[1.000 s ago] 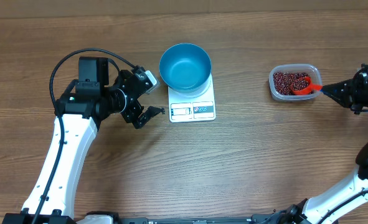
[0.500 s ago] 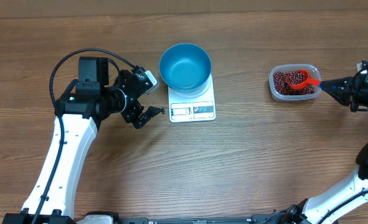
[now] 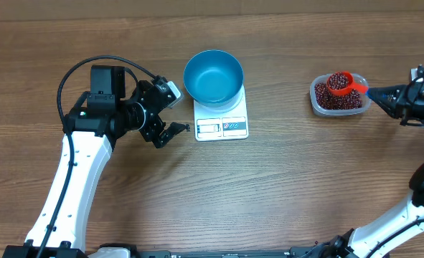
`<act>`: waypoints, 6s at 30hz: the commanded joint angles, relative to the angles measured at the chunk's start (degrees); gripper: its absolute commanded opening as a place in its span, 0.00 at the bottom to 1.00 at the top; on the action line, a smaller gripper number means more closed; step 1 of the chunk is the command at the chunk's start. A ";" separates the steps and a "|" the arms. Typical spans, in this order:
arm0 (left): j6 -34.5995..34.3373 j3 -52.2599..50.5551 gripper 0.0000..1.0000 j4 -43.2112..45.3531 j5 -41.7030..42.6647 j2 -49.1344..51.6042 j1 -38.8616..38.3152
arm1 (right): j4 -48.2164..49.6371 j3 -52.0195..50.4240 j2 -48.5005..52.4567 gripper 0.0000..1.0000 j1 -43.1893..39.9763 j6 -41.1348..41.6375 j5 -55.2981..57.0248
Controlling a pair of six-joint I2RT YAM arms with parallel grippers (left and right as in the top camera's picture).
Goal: Scoop item into bowl and weigh 150g on scale
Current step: 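Carry the filled scoop with right gripper over the teal bowl, then tilt the scoop with right gripper to pour beans into the bowl, then move the empty scoop with right gripper back to the bean tub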
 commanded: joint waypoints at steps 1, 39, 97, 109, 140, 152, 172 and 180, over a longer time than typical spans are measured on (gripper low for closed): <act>-0.81 -0.39 1.00 -0.04 1.07 -0.26 0.11 | 0.00 -0.28 0.39 0.04 2.47 -1.07 -4.79; -0.79 -0.39 0.99 -0.02 1.07 -0.26 0.11 | 13.33 -0.28 0.39 0.04 32.92 8.55 -20.96; -0.79 -0.39 0.99 -0.02 1.07 -0.26 0.11 | 23.15 21.29 -2.01 0.04 68.91 29.46 79.78; -0.81 -0.39 1.00 -0.02 1.07 -0.26 0.11 | 23.91 21.29 -2.80 0.04 72.74 26.38 85.13; -0.81 -0.39 0.99 -0.02 1.07 -0.26 0.11 | 5.38 21.29 -24.06 0.04 39.08 28.65 57.59; -0.81 -0.39 1.00 -0.02 1.07 -0.26 0.11 | 3.34 12.24 -23.63 0.04 22.91 24.55 57.27; -0.81 -0.39 1.00 -0.02 1.07 -0.26 0.11 | 22.86 -5.55 -17.03 0.04 21.92 20.17 60.61; -0.81 -0.39 1.00 -0.02 1.07 -0.26 0.11 | 23.87 -5.60 -13.20 0.04 22.10 20.15 62.16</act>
